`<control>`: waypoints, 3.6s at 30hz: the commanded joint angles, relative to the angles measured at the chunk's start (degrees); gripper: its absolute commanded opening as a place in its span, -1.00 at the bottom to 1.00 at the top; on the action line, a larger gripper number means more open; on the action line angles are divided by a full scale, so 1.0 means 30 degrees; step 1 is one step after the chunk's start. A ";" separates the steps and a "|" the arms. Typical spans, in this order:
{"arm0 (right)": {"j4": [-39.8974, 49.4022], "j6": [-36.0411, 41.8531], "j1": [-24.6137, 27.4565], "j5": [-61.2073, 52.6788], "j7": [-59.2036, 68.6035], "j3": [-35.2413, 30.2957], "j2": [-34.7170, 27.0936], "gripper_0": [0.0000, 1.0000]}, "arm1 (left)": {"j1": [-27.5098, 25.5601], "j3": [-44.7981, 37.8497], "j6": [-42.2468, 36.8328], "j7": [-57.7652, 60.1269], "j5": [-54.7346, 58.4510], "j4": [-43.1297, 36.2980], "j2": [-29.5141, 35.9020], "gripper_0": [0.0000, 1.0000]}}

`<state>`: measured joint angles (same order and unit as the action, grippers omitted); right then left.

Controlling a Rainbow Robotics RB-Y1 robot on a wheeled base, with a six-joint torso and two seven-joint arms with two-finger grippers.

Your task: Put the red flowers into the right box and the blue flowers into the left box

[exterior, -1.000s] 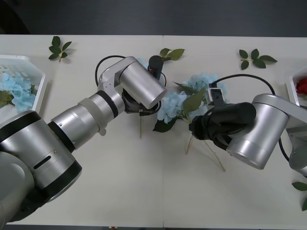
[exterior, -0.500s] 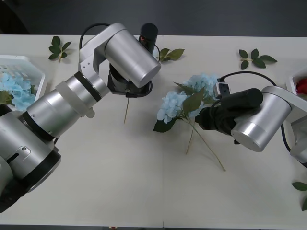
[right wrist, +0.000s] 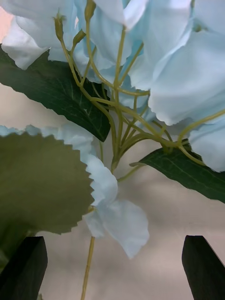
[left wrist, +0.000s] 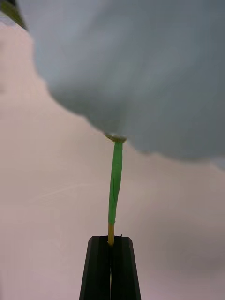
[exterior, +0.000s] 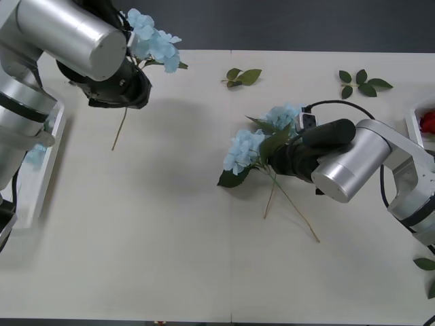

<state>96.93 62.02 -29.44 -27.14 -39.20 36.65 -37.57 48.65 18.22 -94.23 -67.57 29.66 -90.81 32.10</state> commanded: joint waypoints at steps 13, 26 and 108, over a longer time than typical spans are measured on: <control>-0.2367 -0.1690 -0.0677 0.0874 -0.0204 -0.0147 0.1506 0.67 | -0.3852 -0.8943 -0.0464 -0.8562 0.4966 -0.0638 0.4037 -1.00; -0.2484 -0.1749 -0.0677 0.0874 -0.0292 -0.0147 0.1623 -0.30 | -0.6987 -1.4480 -0.0991 -1.1814 0.6079 -0.0608 0.5268 -1.00; -0.3832 -0.2862 0.0700 -0.3696 -1.0106 -0.3926 -0.3709 1.00 | -1.0796 -1.1229 0.3843 -2.1804 1.5132 -0.3948 0.6527 1.00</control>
<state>84.73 54.38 -26.68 -38.53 -71.68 25.30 -47.57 15.43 -15.88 -82.31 -130.62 72.16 -101.07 49.56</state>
